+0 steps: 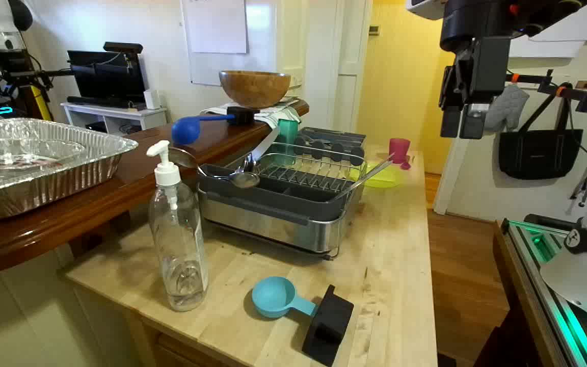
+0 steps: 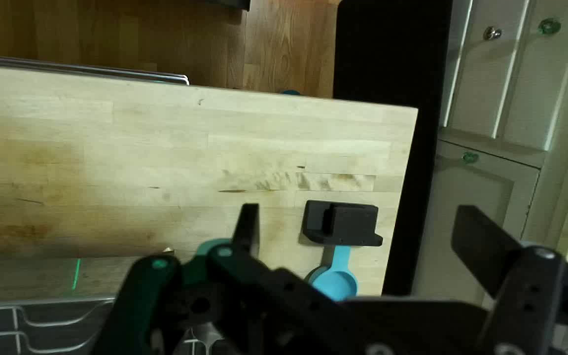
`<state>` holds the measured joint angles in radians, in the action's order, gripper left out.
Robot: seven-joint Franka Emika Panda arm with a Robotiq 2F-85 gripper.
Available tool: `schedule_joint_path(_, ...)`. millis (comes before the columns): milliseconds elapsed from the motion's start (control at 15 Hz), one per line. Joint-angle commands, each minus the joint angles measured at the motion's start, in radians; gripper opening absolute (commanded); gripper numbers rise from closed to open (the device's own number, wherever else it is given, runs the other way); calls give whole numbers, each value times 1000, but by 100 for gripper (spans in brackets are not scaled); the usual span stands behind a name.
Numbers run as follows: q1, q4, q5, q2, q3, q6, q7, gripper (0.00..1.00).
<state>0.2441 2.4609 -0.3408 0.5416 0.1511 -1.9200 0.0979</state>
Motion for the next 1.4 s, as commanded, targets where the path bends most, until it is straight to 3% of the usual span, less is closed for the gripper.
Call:
schedule_joint_path(0, -12, -2, -5, 1, 10, 4, -5, 100)
schedule_joint_path(467, -12, -2, -5, 1, 10, 4, -5, 100)
schedule_joint_path(867, -160, 71, 132, 6, -16, -61, 102, 100)
schedule_joint_path(1333, -344, 136, 271, -58, -152, -236, 70, 100)
